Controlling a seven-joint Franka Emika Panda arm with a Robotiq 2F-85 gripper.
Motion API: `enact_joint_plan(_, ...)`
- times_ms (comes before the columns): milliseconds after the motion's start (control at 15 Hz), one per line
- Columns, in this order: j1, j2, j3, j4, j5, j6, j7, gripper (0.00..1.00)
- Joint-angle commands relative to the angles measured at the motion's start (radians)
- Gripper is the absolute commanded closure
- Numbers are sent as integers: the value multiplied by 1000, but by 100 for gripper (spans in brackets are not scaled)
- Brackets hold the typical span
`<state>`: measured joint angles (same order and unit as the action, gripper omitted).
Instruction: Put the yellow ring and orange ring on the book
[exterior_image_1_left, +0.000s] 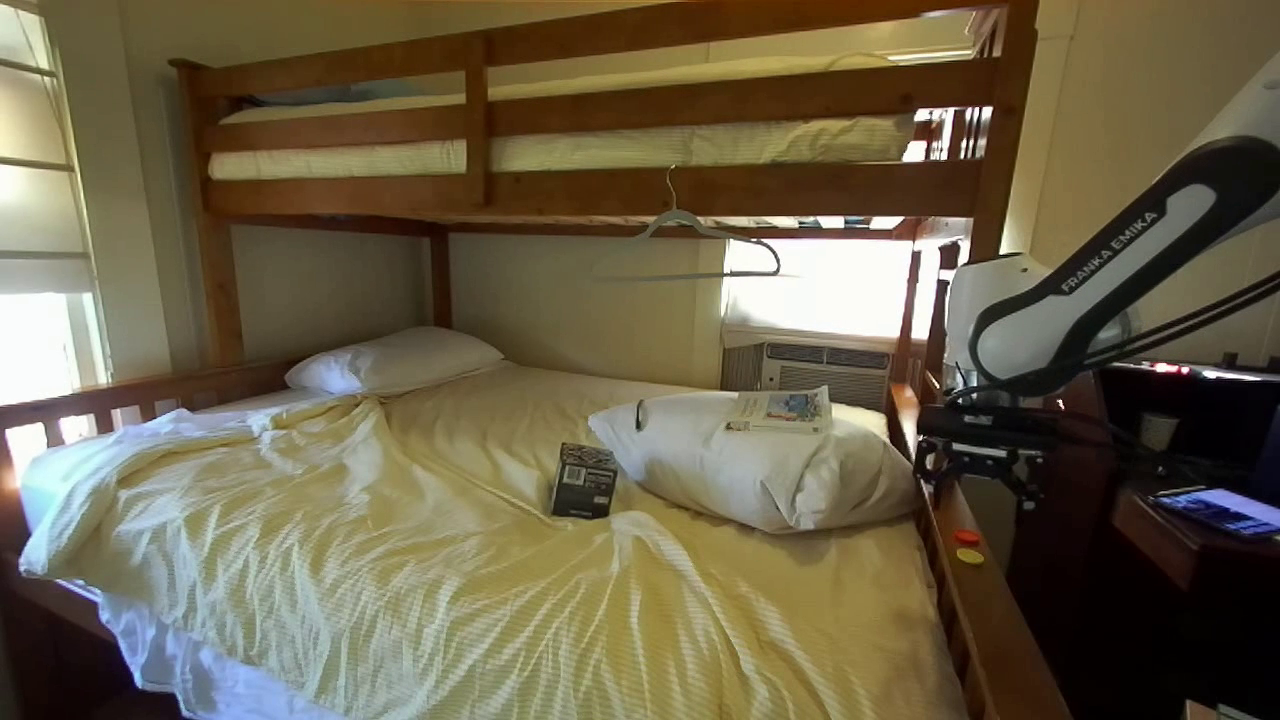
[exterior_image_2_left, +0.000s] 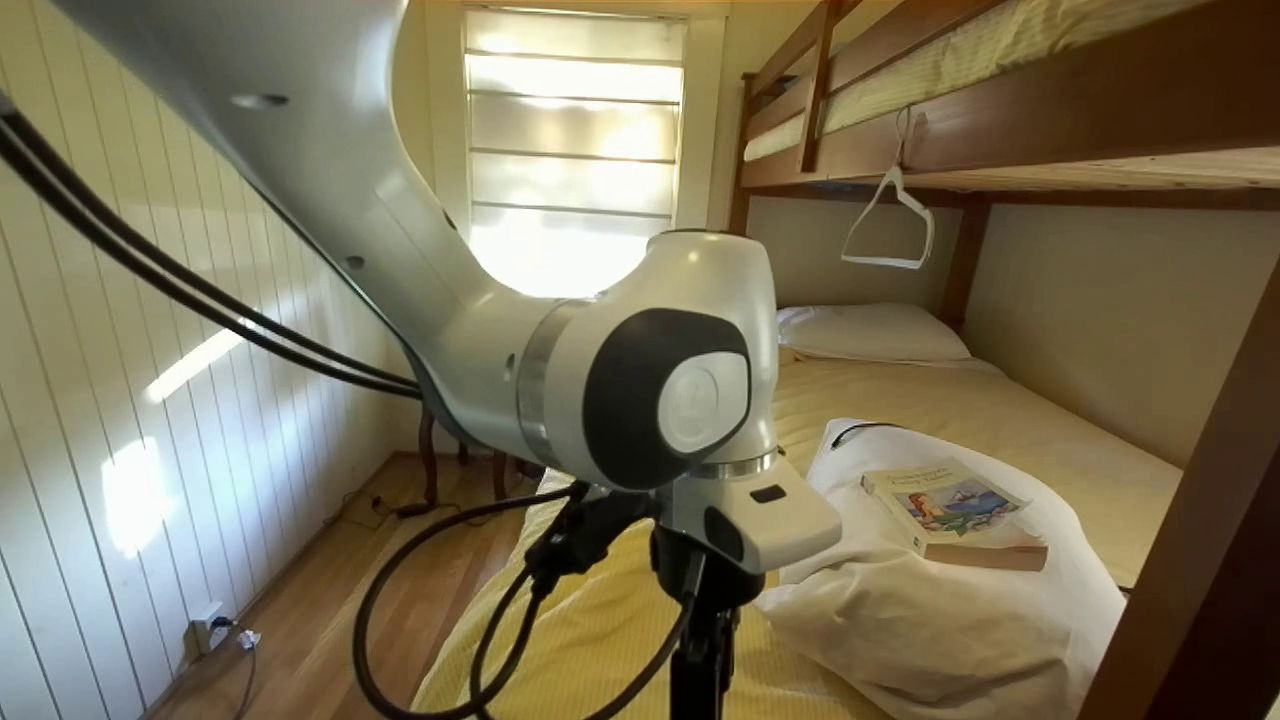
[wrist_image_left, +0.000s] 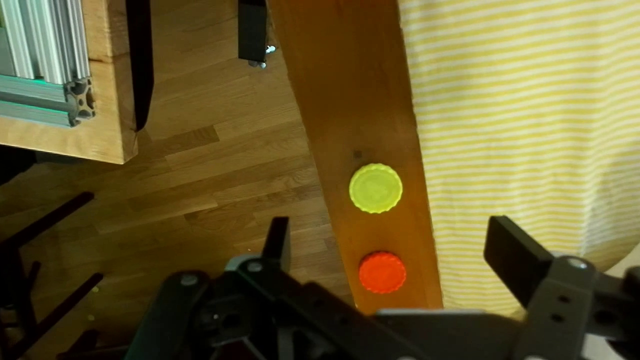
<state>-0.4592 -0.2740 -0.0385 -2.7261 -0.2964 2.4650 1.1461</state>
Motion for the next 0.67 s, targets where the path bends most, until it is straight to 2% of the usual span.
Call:
enact_joint_plan(0,33,63,-31,5,0,71,51,0)
enact_joint_plan(600,81,150,-80,2,23,152,71,0)
